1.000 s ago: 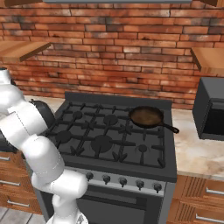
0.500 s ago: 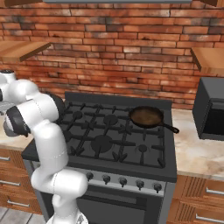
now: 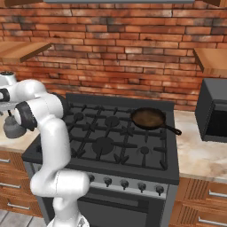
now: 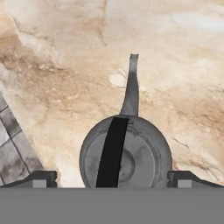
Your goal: Pick the kettle from the counter and place it on a stove burner. Then turn the burner on.
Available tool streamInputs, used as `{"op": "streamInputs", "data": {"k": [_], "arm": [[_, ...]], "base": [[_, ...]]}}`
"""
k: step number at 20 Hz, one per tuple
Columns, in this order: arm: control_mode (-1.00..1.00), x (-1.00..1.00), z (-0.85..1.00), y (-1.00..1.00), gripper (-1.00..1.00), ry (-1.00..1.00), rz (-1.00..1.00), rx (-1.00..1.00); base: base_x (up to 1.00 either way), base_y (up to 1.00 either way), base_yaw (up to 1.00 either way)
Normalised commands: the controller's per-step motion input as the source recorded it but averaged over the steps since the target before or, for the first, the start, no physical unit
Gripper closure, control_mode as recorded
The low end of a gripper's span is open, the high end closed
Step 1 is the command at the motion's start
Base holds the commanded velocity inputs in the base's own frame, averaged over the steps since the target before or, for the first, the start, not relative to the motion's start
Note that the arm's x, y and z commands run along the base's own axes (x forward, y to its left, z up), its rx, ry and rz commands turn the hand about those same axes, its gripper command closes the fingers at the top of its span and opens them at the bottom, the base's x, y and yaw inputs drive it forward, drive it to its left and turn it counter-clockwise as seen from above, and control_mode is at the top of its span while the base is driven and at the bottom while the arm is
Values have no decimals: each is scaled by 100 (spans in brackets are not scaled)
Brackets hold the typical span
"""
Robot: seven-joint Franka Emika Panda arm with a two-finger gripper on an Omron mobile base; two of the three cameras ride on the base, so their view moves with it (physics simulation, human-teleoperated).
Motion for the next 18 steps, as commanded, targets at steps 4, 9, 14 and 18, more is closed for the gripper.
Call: {"op": "streamInputs", "data": {"k": [4, 9, 14, 18], "arm": [[-100, 22, -18, 17, -100, 0, 0, 0], [-100, 5, -10, 2, -100, 0, 0, -2], [-100, 0, 0, 0, 100, 0, 0, 0], [-100, 0, 0, 0, 100, 0, 0, 0]], "base": [[0, 0, 0], [0, 0, 0], [0, 0, 0], [0, 0, 0]]}}
